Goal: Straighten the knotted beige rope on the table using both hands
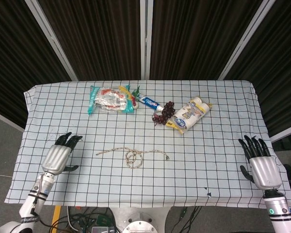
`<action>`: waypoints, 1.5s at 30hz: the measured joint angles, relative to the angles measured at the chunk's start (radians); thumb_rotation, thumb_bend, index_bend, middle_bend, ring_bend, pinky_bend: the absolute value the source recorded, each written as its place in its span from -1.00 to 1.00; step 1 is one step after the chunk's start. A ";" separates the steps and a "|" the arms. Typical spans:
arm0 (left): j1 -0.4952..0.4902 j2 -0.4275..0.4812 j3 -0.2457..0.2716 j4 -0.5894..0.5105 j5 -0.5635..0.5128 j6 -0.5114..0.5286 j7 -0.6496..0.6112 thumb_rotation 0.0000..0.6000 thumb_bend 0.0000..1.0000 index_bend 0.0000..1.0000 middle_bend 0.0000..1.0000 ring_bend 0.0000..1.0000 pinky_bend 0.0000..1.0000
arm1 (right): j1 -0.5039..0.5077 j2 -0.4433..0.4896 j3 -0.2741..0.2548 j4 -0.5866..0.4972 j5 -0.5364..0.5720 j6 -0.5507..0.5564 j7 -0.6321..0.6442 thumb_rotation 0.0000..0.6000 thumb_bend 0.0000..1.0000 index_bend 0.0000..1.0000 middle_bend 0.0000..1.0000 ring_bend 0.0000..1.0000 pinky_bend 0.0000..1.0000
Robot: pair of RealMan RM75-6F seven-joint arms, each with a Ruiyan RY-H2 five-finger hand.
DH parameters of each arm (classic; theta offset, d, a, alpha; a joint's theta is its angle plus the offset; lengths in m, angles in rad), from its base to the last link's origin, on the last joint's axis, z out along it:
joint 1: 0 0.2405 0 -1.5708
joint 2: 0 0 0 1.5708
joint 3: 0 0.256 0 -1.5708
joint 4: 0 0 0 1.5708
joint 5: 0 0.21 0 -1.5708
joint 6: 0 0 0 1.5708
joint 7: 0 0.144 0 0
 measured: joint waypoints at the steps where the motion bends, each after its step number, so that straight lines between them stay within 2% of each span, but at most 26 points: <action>1: -0.009 -0.020 -0.004 0.004 -0.008 -0.008 0.006 1.00 -0.86 -0.75 -0.74 -0.97 -0.76 | 0.000 0.006 0.002 -0.005 0.001 0.002 -0.001 1.00 -0.49 -1.00 -1.00 -1.00 -1.00; 8: -0.051 -0.114 -0.037 -0.001 -0.140 -0.042 0.074 1.00 -0.87 -0.66 -0.74 -0.97 -0.77 | 0.000 0.046 0.014 -0.030 0.010 0.008 0.017 1.00 -0.47 -1.00 -1.00 -1.00 -1.00; 13: -0.106 -0.195 -0.054 0.034 -0.203 -0.064 0.174 1.00 -0.86 -0.57 -0.74 -0.97 -0.77 | 0.001 0.044 0.019 -0.027 0.004 0.014 0.027 1.00 -0.47 -1.00 -1.00 -1.00 -1.00; 17: -0.149 -0.230 -0.063 0.063 -0.236 -0.103 0.195 1.00 -0.86 -0.55 -0.74 -0.97 -0.77 | 0.000 0.034 0.015 -0.017 -0.005 0.019 0.034 1.00 -0.47 -1.00 -1.00 -1.00 -1.00; 28: -0.215 -0.274 -0.071 0.124 -0.310 -0.144 0.232 1.00 -0.83 -0.44 -0.74 -0.97 -0.77 | -0.003 0.043 0.010 -0.022 0.000 0.013 0.046 1.00 -0.42 -1.00 -1.00 -1.00 -1.00; 36: -0.236 -0.289 -0.068 0.165 -0.369 -0.143 0.260 1.00 -0.54 -0.34 -0.74 -0.97 -0.77 | -0.006 0.039 0.009 -0.015 0.013 0.006 0.053 1.00 -0.41 -1.00 -1.00 -1.00 -1.00; 45: -0.247 -0.302 -0.060 0.169 -0.409 -0.134 0.251 1.00 -0.46 -0.23 -0.74 -0.97 -0.77 | -0.005 0.046 0.003 -0.046 0.016 -0.008 0.058 1.00 -0.41 -1.00 -1.00 -1.00 -1.00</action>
